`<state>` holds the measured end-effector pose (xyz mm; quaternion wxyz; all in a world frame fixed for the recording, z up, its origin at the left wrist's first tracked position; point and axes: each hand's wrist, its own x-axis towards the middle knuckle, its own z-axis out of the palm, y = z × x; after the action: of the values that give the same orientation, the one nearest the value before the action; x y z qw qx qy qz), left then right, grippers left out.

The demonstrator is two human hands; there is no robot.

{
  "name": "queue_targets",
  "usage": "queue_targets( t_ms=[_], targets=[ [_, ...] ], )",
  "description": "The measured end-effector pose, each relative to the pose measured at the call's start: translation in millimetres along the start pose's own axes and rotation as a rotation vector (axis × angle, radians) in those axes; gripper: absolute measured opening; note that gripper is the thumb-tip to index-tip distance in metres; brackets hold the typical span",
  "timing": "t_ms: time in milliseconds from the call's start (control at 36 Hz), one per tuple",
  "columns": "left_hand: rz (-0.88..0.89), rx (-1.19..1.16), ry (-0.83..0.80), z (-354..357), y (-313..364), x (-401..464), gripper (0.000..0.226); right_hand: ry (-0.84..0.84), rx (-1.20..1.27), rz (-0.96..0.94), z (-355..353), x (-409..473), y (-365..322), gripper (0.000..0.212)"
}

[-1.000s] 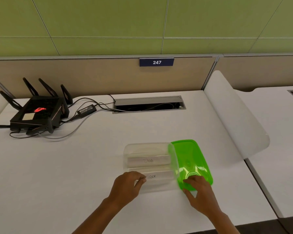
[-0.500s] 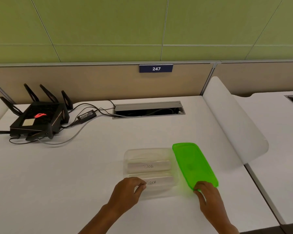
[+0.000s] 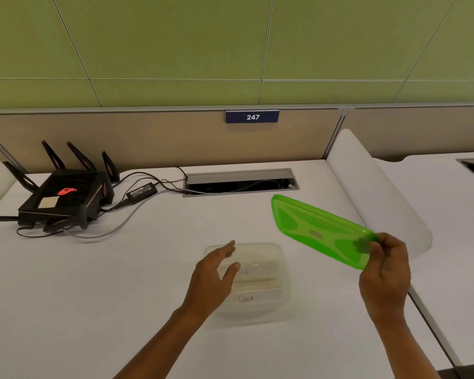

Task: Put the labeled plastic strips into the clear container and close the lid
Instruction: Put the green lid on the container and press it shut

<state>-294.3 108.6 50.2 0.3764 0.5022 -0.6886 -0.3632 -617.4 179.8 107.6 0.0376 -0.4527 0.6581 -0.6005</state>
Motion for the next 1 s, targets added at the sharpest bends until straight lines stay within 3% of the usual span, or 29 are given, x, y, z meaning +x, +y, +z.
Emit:
queue_targets(
  t_ms=[111,250,417,528,778,1000],
  targets=[
    [0.039,-0.004,0.048,-7.2,8.7,16.6,0.066,-0.014,0.152,0.053,14.5,12.0,-24.0,0.015],
    [0.058,-0.075,0.076,-19.8,11.8,23.5,0.057,-0.069,0.338,0.227,41.8,11.9,-38.8,0.017],
    [-0.089,-0.103,0.104,-25.9,-2.0,16.3,0.052,-0.152,0.39,0.503,75.1,7.0,-20.1,0.014],
    [-0.208,0.016,0.109,-27.1,-12.5,5.5,0.045,-0.197,0.254,0.612,95.0,-0.1,3.9,0.011],
    [-0.338,0.266,0.016,-24.8,-28.9,-14.7,0.033,-0.472,-0.251,0.451,125.9,-32.2,42.2,0.028],
    [-0.441,0.273,0.025,-21.9,-44.6,-19.0,0.047,-0.559,-0.35,0.433,137.8,-45.5,59.8,0.027]
  ],
)
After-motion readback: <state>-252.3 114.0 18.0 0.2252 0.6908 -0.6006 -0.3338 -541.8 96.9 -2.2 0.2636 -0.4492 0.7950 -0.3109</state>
